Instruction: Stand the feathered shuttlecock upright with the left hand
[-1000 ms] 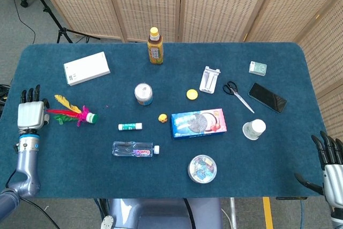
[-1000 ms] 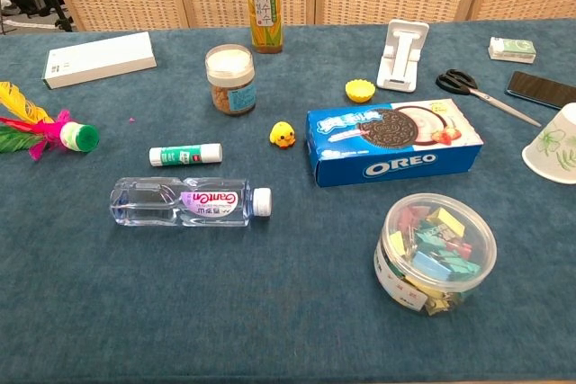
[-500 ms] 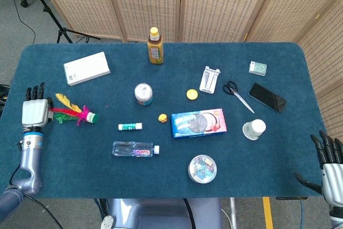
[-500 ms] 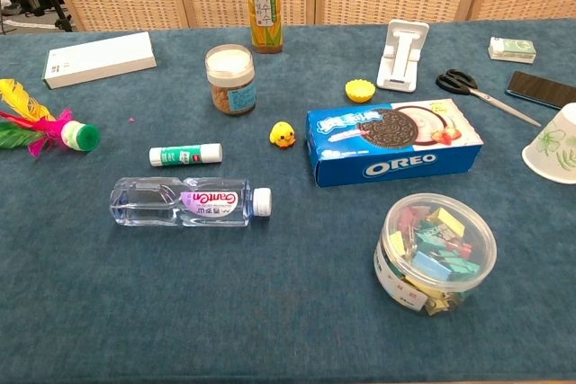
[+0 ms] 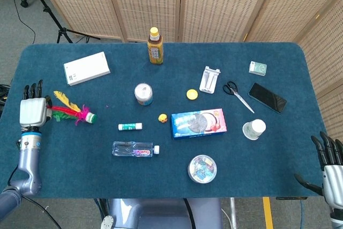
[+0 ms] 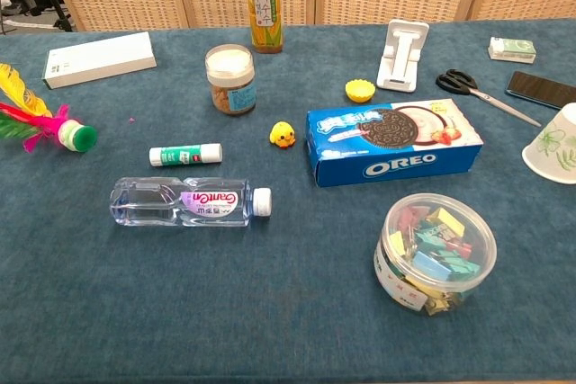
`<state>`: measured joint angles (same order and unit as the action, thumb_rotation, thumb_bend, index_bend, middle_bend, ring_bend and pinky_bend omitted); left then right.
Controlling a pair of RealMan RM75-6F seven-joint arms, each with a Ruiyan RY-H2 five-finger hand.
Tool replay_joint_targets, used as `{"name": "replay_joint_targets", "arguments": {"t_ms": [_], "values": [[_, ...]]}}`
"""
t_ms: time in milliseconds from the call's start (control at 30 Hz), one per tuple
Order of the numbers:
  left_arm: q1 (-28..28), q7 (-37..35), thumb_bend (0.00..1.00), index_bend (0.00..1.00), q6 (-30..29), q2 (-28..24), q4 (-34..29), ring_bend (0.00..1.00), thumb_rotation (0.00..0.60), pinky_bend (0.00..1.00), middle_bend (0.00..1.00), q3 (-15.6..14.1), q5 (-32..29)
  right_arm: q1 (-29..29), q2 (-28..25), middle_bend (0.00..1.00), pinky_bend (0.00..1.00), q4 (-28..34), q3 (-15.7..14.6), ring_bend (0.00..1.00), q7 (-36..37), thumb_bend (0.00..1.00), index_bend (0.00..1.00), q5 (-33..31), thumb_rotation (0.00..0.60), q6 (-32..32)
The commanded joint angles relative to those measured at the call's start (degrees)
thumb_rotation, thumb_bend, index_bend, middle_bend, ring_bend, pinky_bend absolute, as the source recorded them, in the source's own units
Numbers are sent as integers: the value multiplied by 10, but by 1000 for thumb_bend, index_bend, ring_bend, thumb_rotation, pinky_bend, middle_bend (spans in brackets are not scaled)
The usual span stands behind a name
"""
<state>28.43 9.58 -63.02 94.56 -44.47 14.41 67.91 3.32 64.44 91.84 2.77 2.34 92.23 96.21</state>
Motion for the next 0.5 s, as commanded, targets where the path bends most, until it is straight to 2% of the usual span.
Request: {"name": "replay_joint_targets", "arguments": {"t_ms": [33, 267, 500], "values": [[6, 16, 445, 639, -20, -18, -32, 0, 600, 0, 0, 10, 3, 1, -1, 0, 0, 0, 0, 0, 3, 0, 0, 1, 600, 2], [18, 64, 448, 639, -59, -51, -121, 0, 600, 0, 0, 33, 2, 4, -7, 0, 0, 0, 3, 0, 18, 0, 0, -2, 600, 9], [24, 102, 448, 639, -80, -63, -174, 0, 600, 0, 0, 39, -2, 7, -12, 0, 0, -2, 3, 0, 32, 0, 0, -2, 600, 13]]}}
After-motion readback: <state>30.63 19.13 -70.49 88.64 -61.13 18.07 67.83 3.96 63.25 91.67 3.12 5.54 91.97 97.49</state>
